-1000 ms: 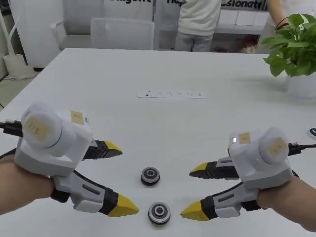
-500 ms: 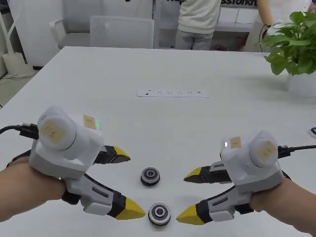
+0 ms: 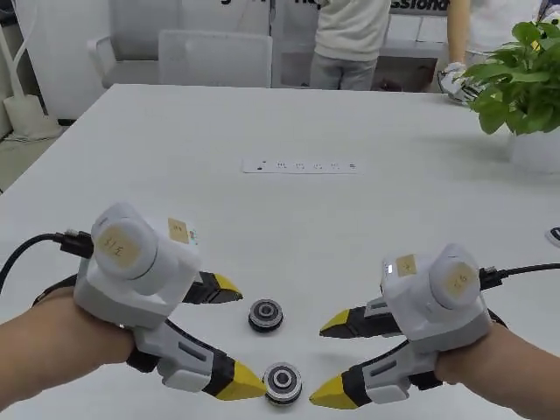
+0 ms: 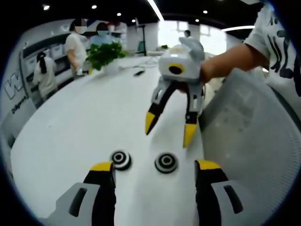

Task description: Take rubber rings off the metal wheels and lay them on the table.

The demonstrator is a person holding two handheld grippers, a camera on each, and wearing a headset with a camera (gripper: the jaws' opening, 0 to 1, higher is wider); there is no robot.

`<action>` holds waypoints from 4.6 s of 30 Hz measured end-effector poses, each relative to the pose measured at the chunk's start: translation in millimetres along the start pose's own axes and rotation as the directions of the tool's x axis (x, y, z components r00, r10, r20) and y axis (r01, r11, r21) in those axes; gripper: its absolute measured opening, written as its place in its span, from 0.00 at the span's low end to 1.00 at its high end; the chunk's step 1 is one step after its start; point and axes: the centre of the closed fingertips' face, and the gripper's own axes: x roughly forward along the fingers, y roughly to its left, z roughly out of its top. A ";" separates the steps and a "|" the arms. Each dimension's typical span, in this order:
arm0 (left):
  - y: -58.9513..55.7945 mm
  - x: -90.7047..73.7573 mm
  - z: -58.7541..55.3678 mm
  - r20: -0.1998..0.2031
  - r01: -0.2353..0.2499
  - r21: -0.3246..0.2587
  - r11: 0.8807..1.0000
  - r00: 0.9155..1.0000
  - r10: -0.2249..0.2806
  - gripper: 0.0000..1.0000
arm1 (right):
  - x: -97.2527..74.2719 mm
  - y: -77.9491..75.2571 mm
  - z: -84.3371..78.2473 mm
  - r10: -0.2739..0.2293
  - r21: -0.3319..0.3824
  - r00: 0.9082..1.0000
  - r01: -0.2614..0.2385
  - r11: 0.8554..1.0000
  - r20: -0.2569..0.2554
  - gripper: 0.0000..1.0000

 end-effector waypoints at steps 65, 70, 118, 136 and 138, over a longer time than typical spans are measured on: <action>-28.1 49.0 -20.1 -0.051 0.138 0.006 0.990 0.989 -0.137 0.27 | 21.2 14.4 -11.6 0.091 0.008 0.996 -0.091 0.996 -0.016 0.36; -27.7 49.4 -20.6 -0.049 0.139 0.007 0.990 0.989 -0.138 0.24 | 20.7 14.3 -12.7 0.092 0.007 0.995 -0.092 0.996 -0.023 0.36; -23.7 50.7 -22.1 -0.066 0.078 0.057 0.995 0.995 -0.074 0.14 | 22.3 16.8 -9.6 0.092 0.002 0.996 -0.092 0.996 -0.021 0.33; -24.3 51.2 -22.3 -0.066 0.074 0.062 0.995 0.995 -0.070 0.14 | 28.3 20.2 -3.7 0.110 0.032 0.994 -0.111 0.993 0.022 0.27; -24.2 51.4 -22.3 -0.066 0.074 0.064 0.995 0.995 -0.069 0.14 | 29.1 20.4 -3.4 0.111 0.034 0.993 -0.112 0.993 0.026 0.26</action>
